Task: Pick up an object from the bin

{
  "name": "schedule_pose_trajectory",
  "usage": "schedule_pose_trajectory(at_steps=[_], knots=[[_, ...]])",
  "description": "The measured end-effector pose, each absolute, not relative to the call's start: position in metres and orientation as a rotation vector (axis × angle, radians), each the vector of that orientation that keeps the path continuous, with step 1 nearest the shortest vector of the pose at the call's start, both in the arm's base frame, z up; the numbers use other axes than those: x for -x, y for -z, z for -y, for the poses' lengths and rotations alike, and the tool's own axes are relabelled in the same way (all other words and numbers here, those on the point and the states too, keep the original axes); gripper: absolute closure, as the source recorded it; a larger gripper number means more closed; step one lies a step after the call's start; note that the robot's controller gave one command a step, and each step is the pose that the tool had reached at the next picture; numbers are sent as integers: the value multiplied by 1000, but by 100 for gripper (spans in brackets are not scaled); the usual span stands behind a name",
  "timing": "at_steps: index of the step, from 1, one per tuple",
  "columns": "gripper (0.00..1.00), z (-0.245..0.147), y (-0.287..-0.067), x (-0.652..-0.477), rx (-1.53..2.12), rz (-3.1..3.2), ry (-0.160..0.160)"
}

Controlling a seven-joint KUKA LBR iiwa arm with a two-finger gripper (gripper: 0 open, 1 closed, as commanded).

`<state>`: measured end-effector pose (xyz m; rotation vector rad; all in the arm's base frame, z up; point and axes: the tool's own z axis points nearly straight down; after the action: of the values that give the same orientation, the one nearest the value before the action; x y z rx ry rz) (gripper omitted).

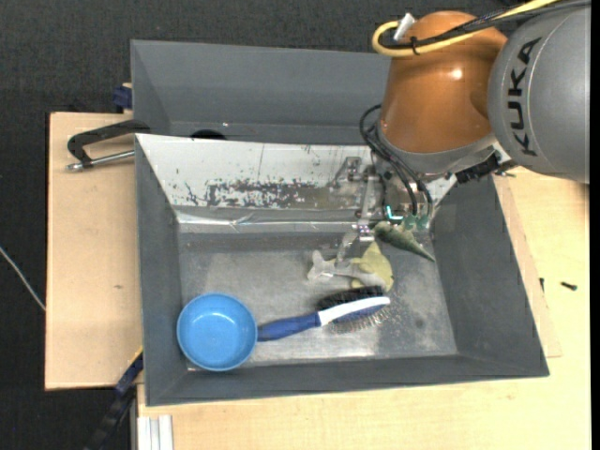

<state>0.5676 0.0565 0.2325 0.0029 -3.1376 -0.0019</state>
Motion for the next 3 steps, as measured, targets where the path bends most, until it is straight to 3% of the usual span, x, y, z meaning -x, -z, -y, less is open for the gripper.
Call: schedule_pose_trajectory(at_steps=[1, 2, 3], knots=[[0, 2, -83, -562, -348, 3131, 1], [0, 20, -102, -585, -3, 3150, 1], [0, -2, -101, -592, 4, 3148, 4]])
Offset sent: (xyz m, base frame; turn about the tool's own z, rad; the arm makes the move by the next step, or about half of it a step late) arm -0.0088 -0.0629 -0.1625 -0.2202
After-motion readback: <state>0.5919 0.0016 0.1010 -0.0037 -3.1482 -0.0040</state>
